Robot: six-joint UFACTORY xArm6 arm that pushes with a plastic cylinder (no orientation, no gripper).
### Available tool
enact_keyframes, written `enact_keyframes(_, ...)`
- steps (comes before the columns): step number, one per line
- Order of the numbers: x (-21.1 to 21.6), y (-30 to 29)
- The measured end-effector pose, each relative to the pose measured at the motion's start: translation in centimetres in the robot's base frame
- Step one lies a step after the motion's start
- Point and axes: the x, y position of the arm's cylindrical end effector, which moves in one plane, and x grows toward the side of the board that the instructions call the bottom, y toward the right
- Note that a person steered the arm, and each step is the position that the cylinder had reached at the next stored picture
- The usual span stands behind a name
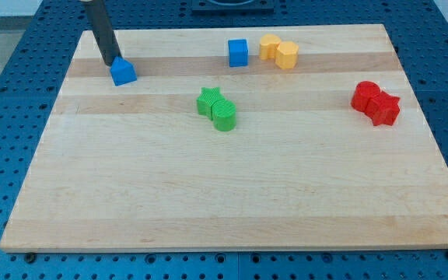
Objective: Push blue triangle into blue cube
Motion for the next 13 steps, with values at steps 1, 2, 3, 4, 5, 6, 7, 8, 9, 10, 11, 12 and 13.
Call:
enact_keyframes(1, 1.9, -0.2)
enact_keyframes(2, 4.1, -0.8)
enact_keyframes(3, 4.7, -0.3)
enact_keyframes(4, 4.7, 1.9)
enact_keyframes(5, 4.7, 5.1)
enact_keyframes(6, 4.6, 8.0)
enact_keyframes(7, 4.5, 11.5)
enact_keyframes(8, 3.9, 14.7)
enact_keyframes(9, 4.1, 13.4)
enact_keyframes(10, 7.4, 6.5)
enact_keyframes(11, 6.3, 1.8)
enact_keyframes(12, 2.1, 2.8)
enact_keyframes(13, 0.7, 6.8)
